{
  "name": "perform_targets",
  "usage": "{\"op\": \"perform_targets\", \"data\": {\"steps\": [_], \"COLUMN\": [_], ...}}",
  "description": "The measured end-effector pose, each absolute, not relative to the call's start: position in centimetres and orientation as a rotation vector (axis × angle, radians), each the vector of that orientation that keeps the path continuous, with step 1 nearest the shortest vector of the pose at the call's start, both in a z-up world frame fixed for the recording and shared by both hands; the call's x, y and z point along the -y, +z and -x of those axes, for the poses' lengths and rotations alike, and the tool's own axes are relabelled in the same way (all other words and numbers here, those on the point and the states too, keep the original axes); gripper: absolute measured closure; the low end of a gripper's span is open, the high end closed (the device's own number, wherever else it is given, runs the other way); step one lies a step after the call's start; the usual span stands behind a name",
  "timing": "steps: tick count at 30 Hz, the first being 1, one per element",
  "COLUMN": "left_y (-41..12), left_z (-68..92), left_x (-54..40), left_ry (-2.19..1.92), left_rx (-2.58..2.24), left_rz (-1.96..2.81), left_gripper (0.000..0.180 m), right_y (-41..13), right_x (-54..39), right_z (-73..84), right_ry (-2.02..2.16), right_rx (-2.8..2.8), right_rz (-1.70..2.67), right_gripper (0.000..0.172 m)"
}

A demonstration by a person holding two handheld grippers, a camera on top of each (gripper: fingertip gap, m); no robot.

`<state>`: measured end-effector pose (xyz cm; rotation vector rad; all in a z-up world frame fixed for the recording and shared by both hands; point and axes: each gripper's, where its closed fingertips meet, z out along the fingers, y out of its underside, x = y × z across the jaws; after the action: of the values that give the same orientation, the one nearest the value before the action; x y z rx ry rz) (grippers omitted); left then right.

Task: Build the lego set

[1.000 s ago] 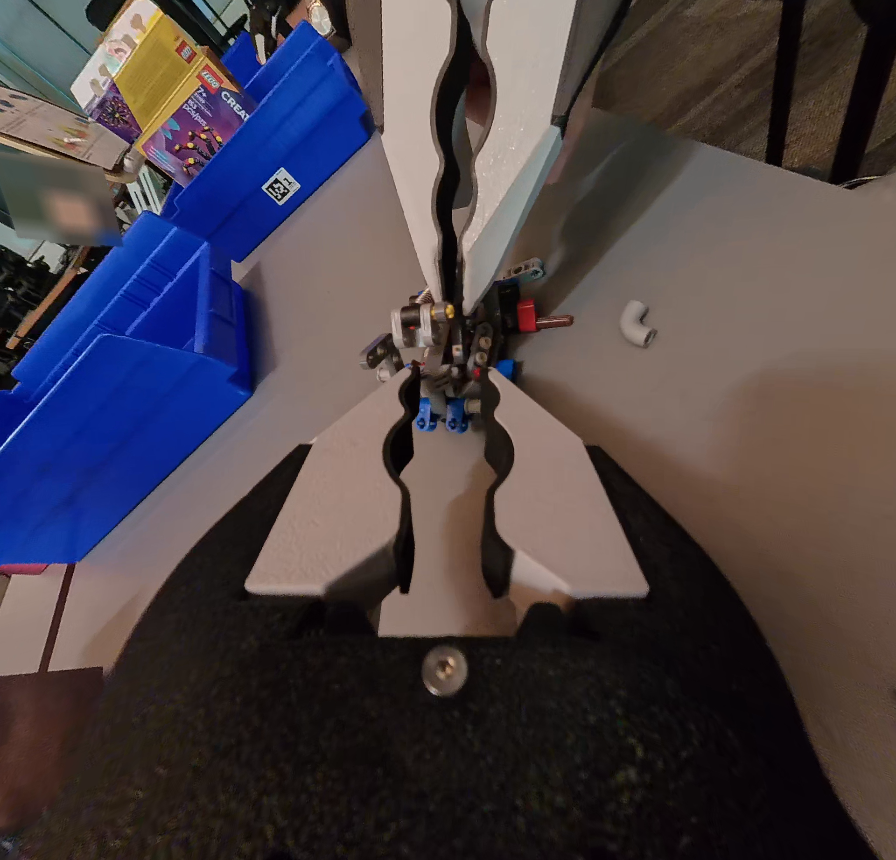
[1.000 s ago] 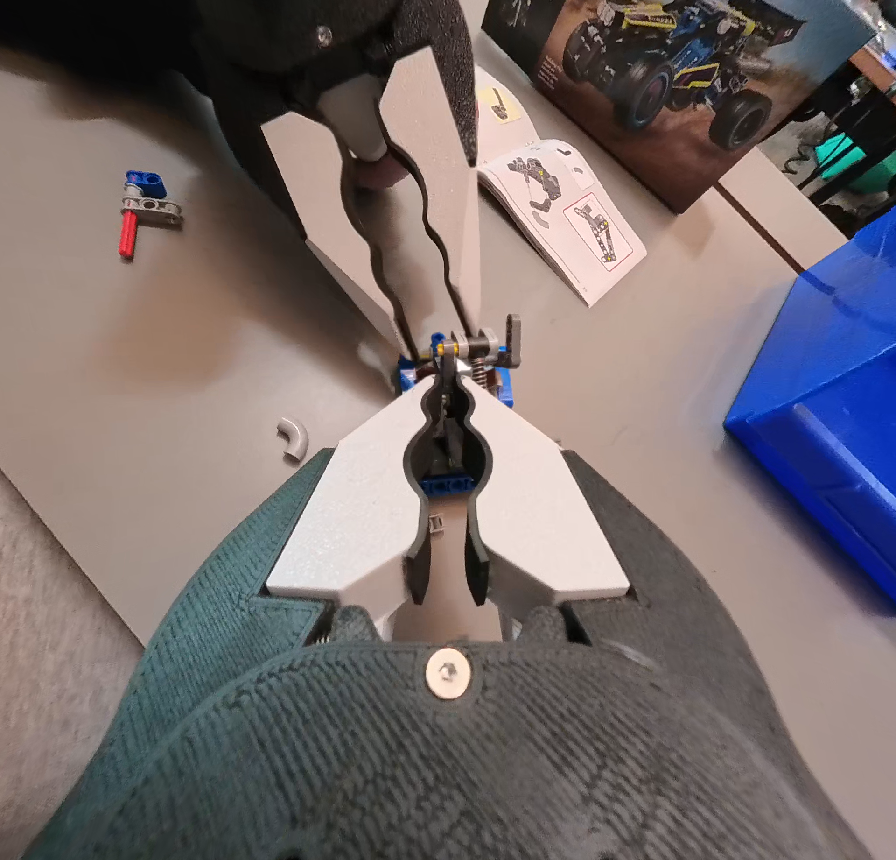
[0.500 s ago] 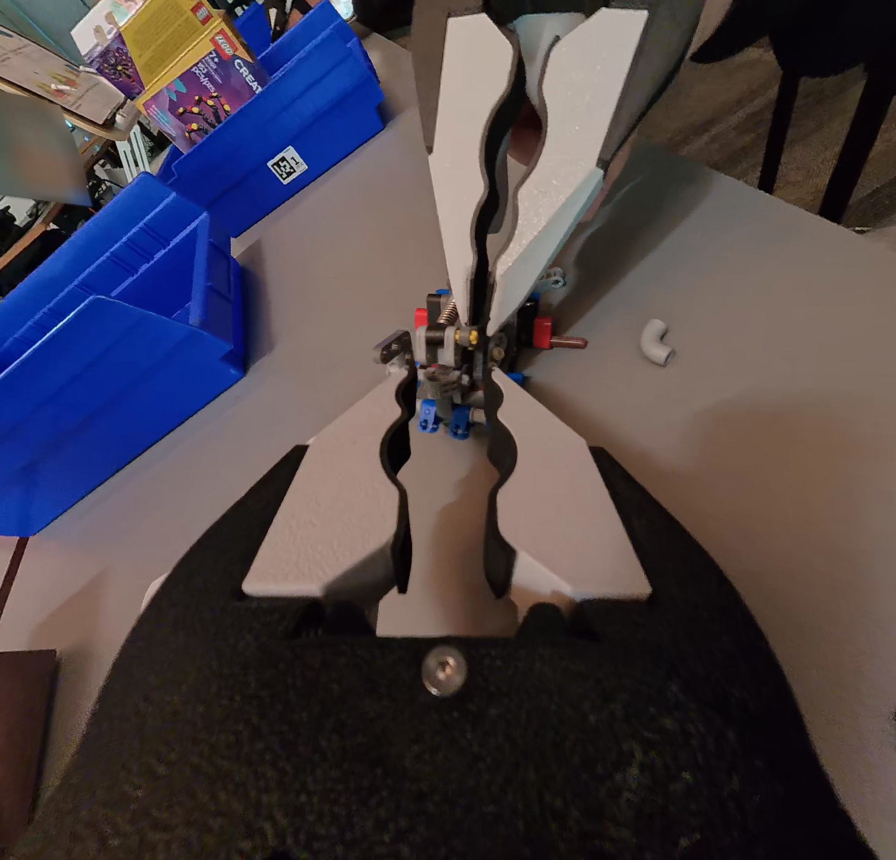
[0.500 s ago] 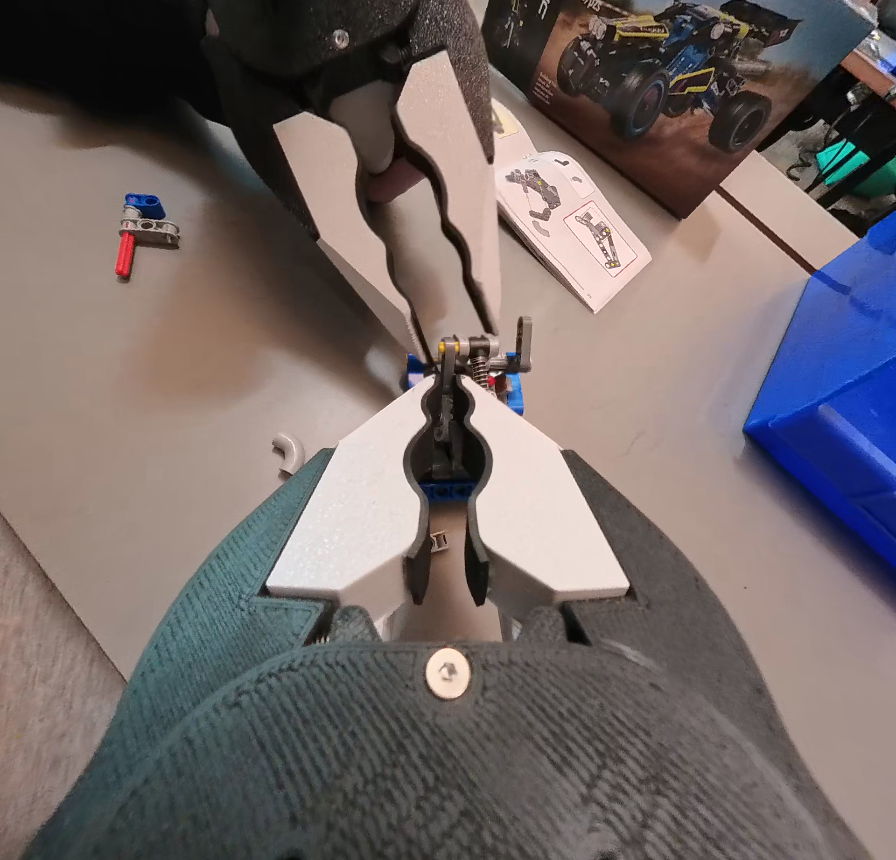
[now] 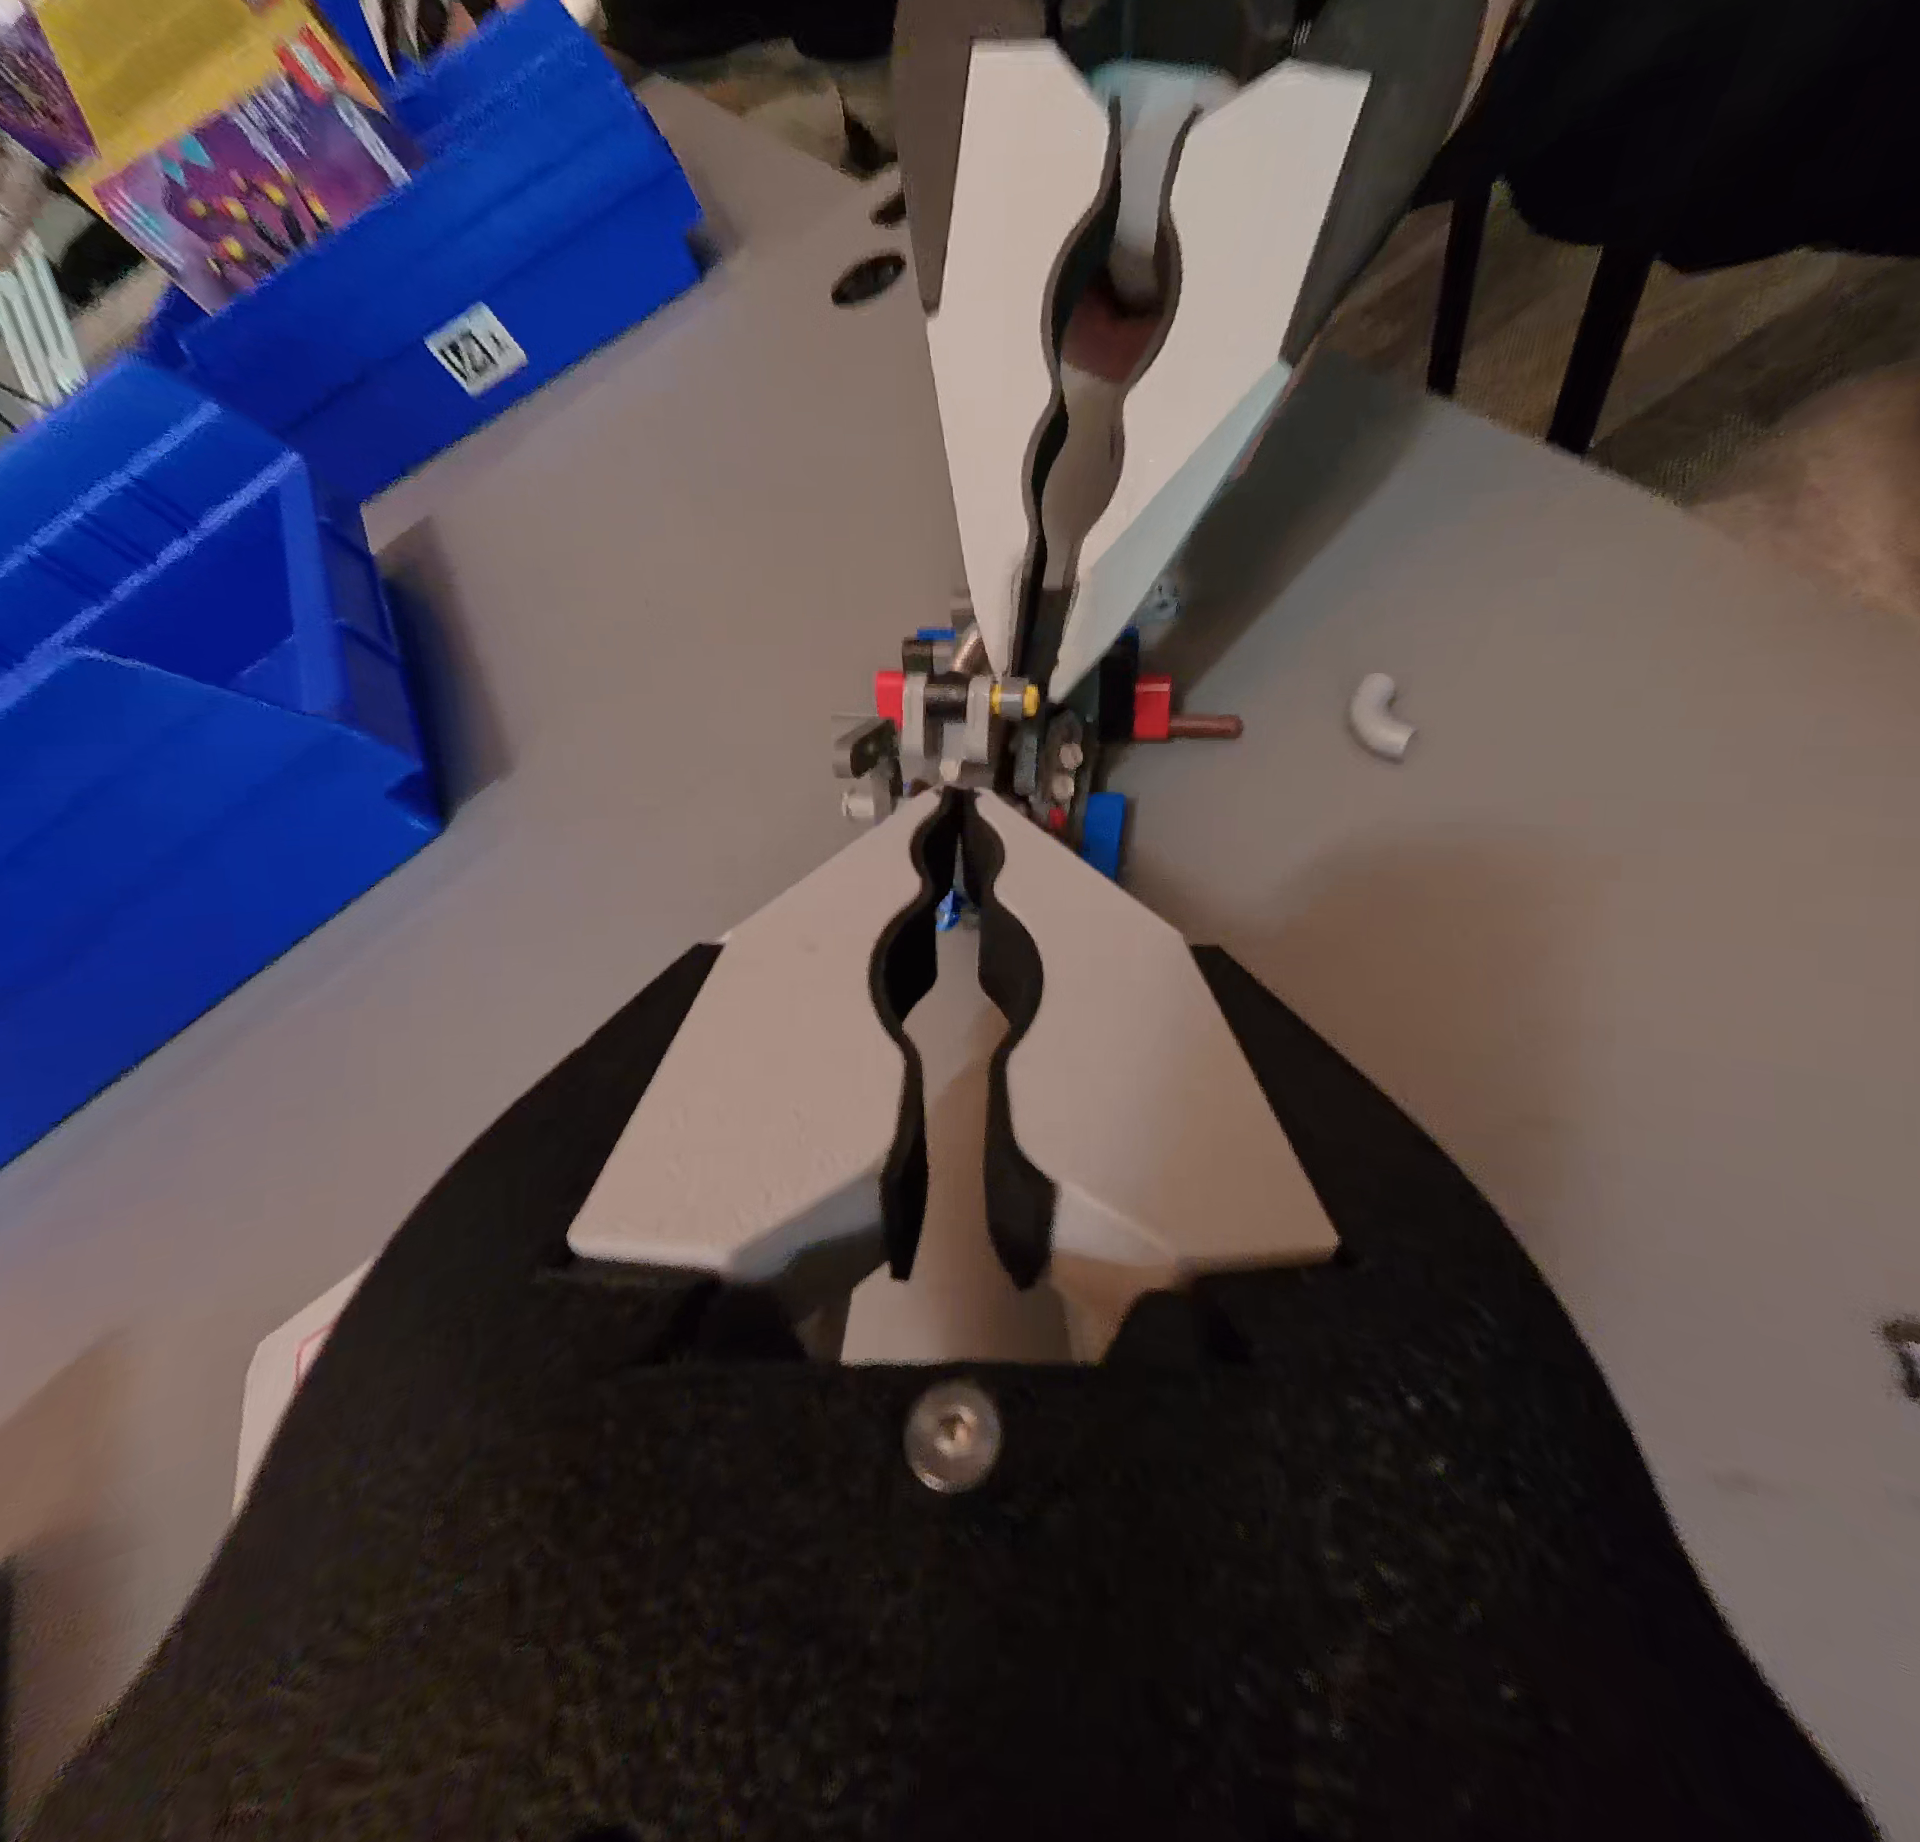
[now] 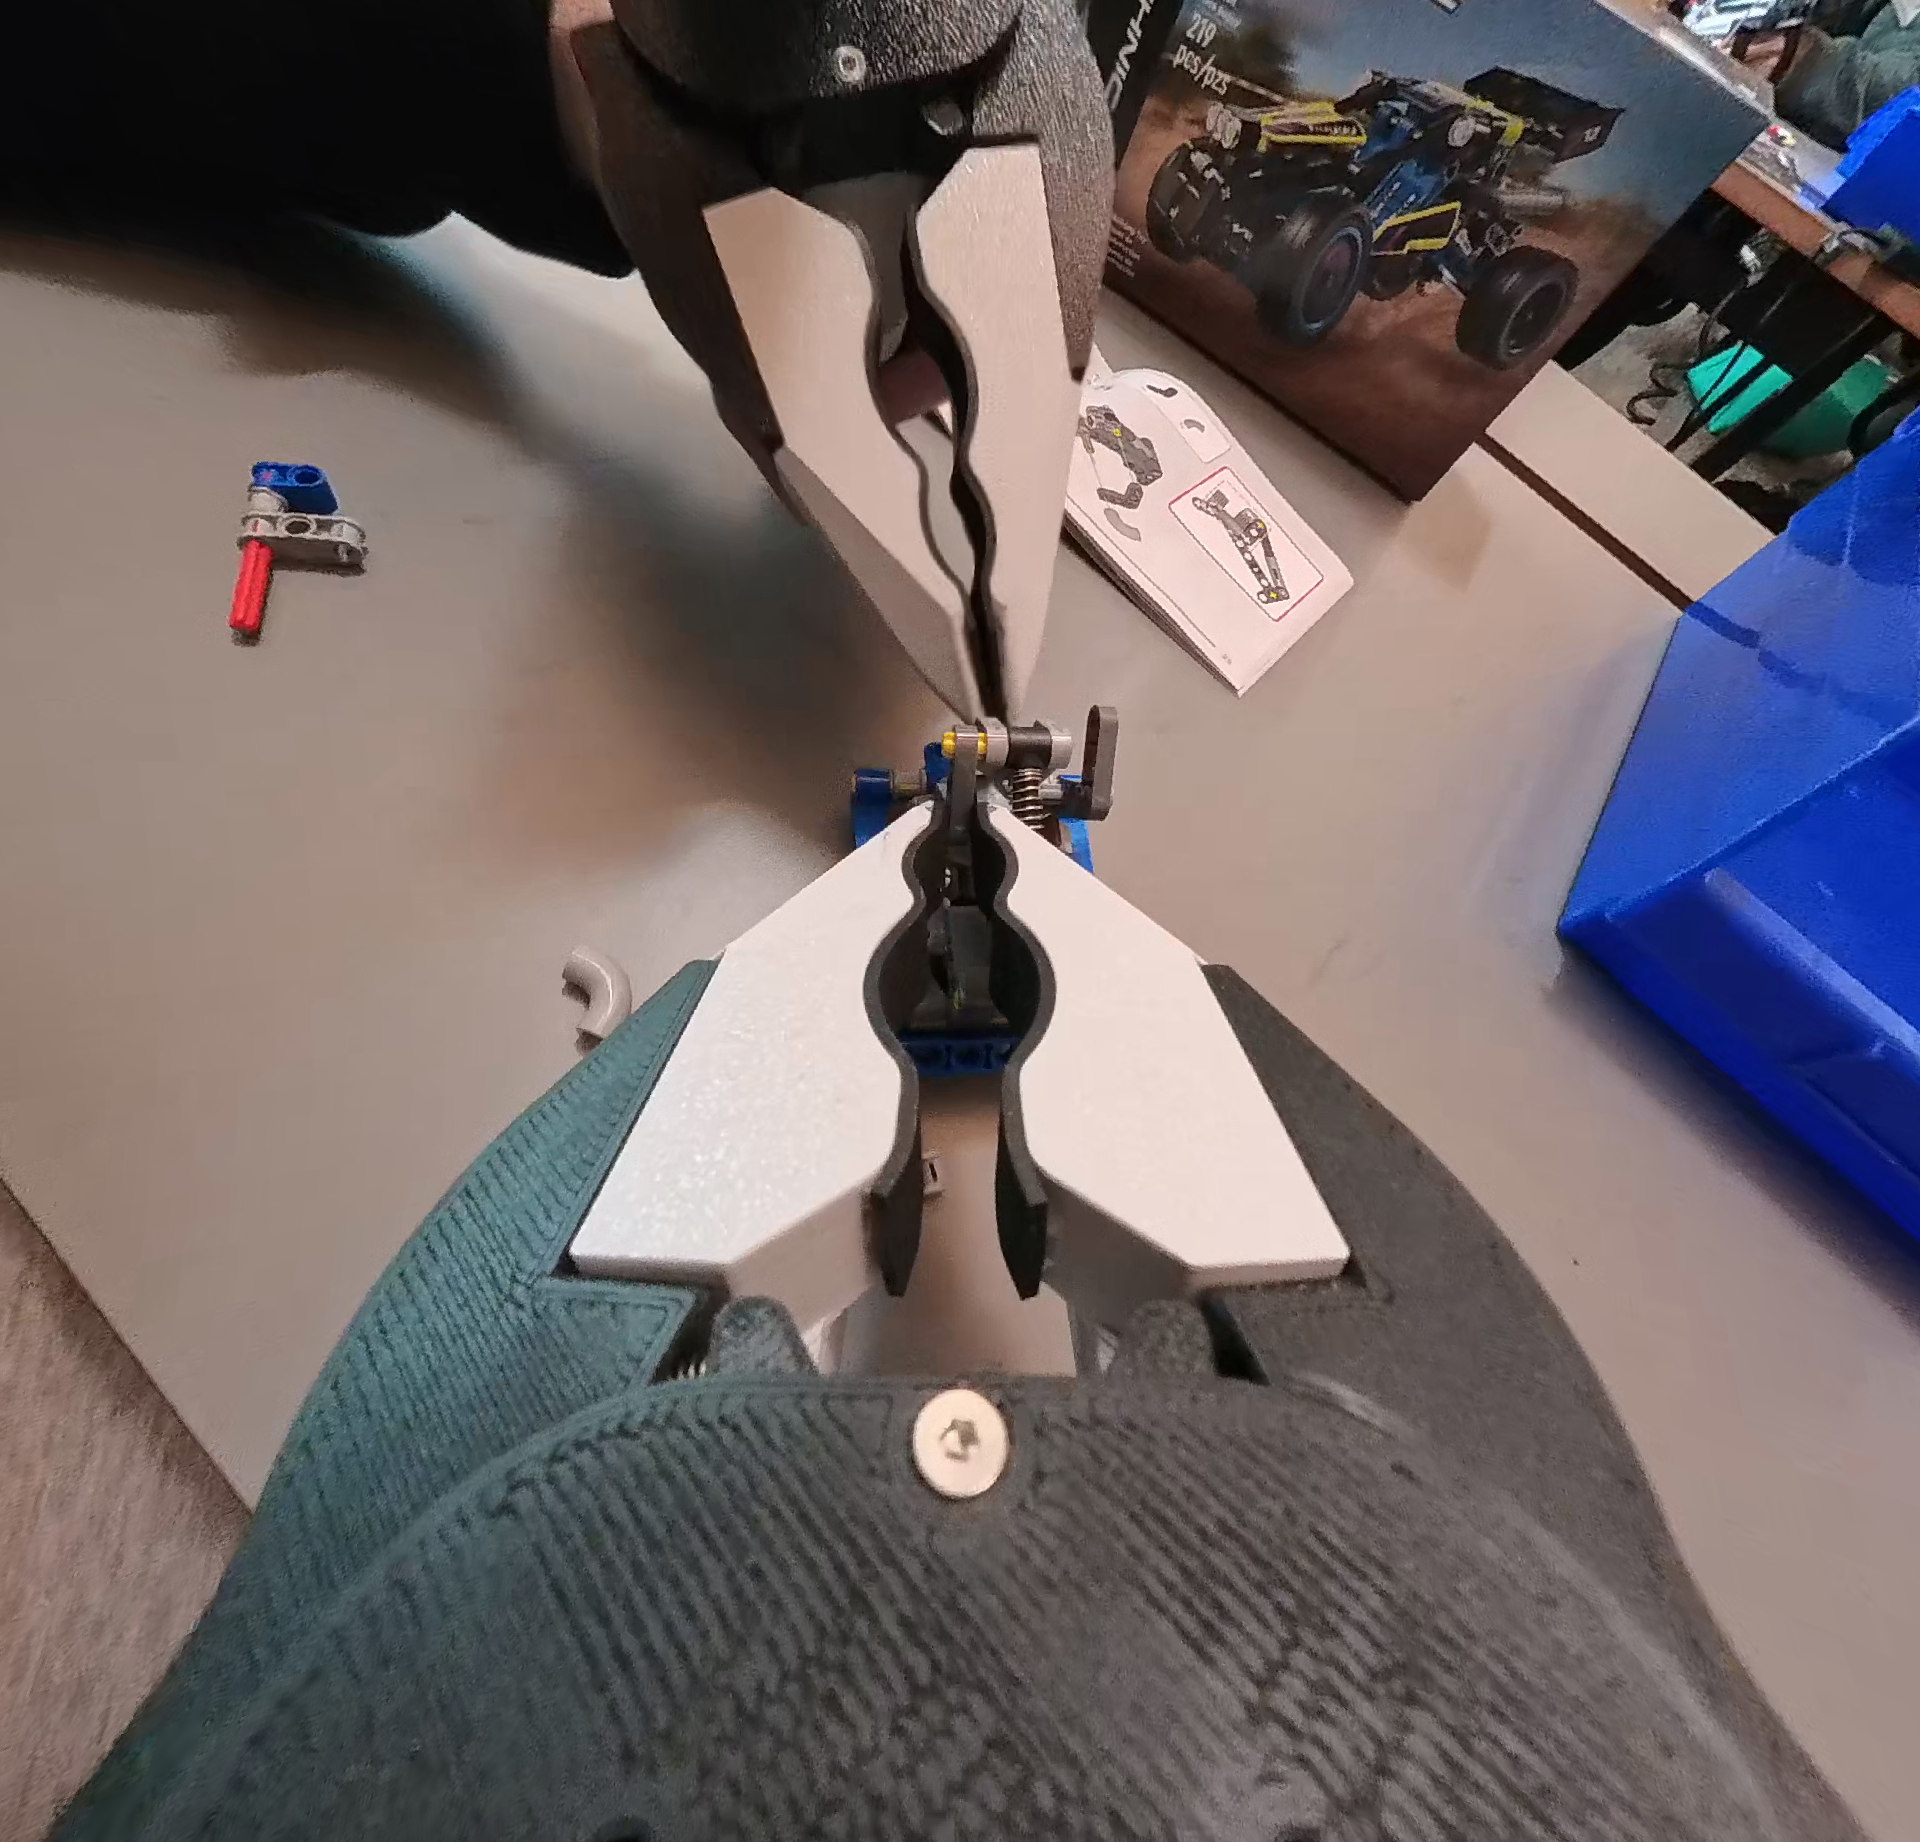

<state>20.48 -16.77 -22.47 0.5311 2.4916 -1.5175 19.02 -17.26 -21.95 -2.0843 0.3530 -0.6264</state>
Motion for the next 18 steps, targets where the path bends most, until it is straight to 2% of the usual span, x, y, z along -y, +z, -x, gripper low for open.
{"op": "perform_targets", "data": {"steps": [18], "left_y": [-23.3], "left_z": [-21.2], "left_x": [16.9], "left_ry": [-1.557], "left_rx": [-2.548], "left_rz": [-0.401], "left_gripper": [0.180], "right_y": [-22.3], "right_x": [17.1], "right_z": [-20.1], "right_ry": [-0.680], "right_rx": [-0.397], "right_rz": [2.016], "right_gripper": [0.171]}}
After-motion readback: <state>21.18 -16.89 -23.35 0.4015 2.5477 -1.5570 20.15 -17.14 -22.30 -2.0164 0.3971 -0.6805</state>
